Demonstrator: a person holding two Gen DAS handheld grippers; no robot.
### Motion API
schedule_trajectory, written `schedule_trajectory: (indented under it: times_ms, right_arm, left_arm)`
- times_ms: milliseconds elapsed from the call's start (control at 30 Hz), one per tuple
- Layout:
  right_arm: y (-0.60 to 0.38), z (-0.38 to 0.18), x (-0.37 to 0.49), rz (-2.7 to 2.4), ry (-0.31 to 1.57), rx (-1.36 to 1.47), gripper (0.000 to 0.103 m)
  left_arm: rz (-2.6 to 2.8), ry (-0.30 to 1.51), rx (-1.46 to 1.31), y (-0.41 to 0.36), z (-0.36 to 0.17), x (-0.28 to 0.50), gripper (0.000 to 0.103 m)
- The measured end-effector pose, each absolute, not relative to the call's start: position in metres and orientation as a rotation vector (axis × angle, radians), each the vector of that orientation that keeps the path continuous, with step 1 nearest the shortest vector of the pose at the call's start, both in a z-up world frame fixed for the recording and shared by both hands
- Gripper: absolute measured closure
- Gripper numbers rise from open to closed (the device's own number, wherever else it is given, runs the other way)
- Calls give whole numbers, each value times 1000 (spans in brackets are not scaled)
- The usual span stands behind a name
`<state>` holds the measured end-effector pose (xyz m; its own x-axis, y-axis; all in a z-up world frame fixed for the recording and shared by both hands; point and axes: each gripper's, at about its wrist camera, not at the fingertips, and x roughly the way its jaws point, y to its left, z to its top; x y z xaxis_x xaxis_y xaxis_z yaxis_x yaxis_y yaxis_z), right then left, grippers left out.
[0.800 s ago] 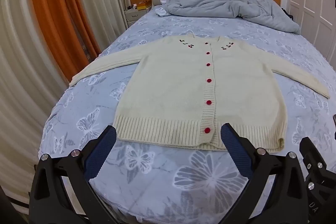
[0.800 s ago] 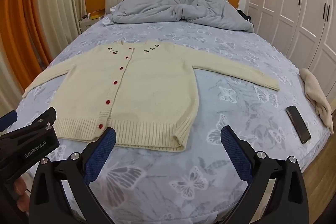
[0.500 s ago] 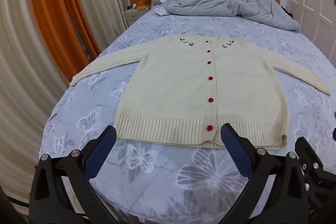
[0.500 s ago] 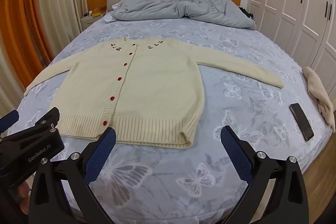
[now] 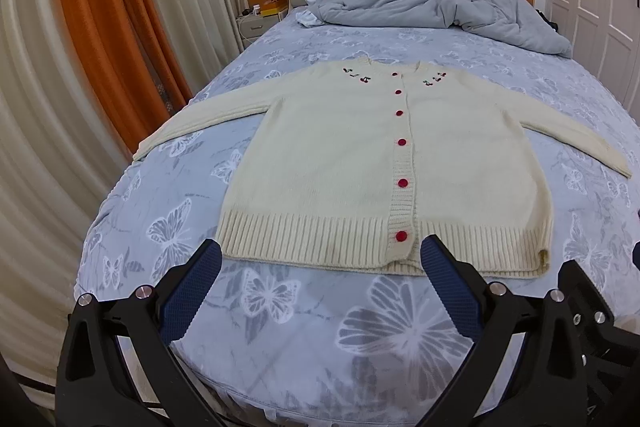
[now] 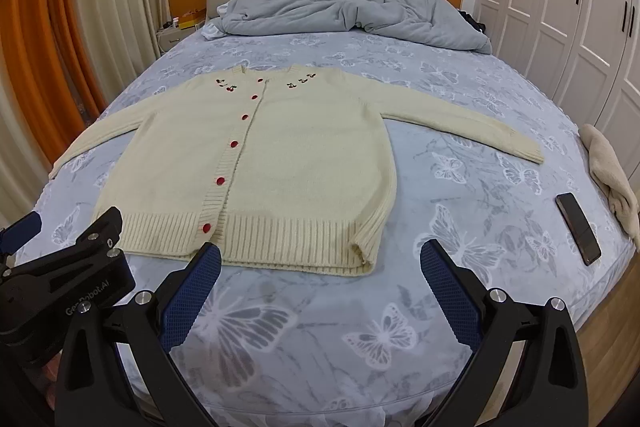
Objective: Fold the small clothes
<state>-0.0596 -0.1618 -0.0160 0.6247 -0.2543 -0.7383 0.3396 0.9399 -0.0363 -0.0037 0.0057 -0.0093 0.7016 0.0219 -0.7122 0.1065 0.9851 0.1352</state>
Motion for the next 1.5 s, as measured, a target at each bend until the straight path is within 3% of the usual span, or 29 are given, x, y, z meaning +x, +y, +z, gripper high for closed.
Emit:
schedule_trajectory:
  times_ms: [1500]
  right_arm:
    - [-159, -20, -60, -332, 846, 130, 5]
  left_arm:
    - [-31, 803, 154, 14, -16, -9, 6]
